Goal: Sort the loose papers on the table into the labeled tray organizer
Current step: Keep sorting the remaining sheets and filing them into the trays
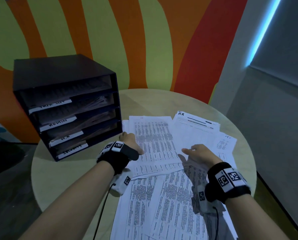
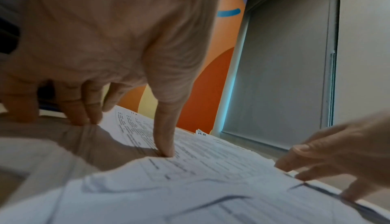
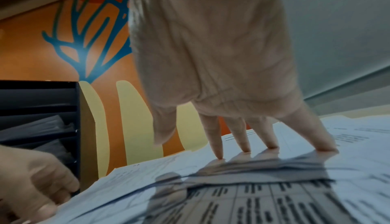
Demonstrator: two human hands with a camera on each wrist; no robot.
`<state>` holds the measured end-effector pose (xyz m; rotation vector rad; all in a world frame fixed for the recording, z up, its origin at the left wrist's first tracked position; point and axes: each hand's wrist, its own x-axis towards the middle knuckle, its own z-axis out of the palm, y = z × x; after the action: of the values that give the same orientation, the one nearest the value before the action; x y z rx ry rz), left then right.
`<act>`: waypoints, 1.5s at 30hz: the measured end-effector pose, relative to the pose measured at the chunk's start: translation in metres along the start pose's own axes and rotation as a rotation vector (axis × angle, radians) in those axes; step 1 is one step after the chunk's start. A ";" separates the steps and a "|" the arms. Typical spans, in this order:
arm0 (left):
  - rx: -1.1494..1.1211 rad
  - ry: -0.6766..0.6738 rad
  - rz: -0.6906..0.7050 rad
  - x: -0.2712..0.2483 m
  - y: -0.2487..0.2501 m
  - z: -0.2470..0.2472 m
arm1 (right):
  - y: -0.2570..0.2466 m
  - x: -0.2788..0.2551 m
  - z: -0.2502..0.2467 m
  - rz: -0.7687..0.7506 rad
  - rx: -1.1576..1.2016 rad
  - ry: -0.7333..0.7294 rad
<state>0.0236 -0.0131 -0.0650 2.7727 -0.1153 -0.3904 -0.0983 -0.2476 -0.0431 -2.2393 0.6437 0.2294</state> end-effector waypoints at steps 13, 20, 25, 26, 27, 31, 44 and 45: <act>-0.346 -0.024 0.133 -0.004 -0.028 0.008 | -0.012 0.023 -0.002 0.086 0.185 0.152; -0.040 0.035 -0.007 -0.001 -0.019 0.004 | 0.053 -0.014 -0.053 0.046 0.475 0.311; -0.121 -0.013 0.027 0.002 -0.010 0.010 | 0.091 -0.023 -0.069 0.105 0.508 0.294; -0.168 -0.044 0.051 0.002 -0.008 0.013 | 0.094 -0.024 -0.070 0.106 0.529 0.284; -0.198 -0.051 0.084 0.003 -0.007 0.013 | 0.095 -0.025 -0.071 0.098 0.543 0.279; 0.008 0.036 0.219 0.012 -0.002 0.000 | 0.093 -0.026 -0.070 0.066 0.526 0.277; 0.178 -0.115 0.058 0.046 -0.008 -0.016 | 0.096 -0.019 -0.064 0.068 0.522 0.158; 0.185 -0.122 0.054 0.046 -0.008 -0.016 | 0.096 -0.020 -0.064 0.068 0.525 0.152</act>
<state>0.0730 -0.0064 -0.0647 2.9180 -0.2679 -0.5604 -0.1673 -0.3420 -0.0542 -1.7406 0.7619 -0.0745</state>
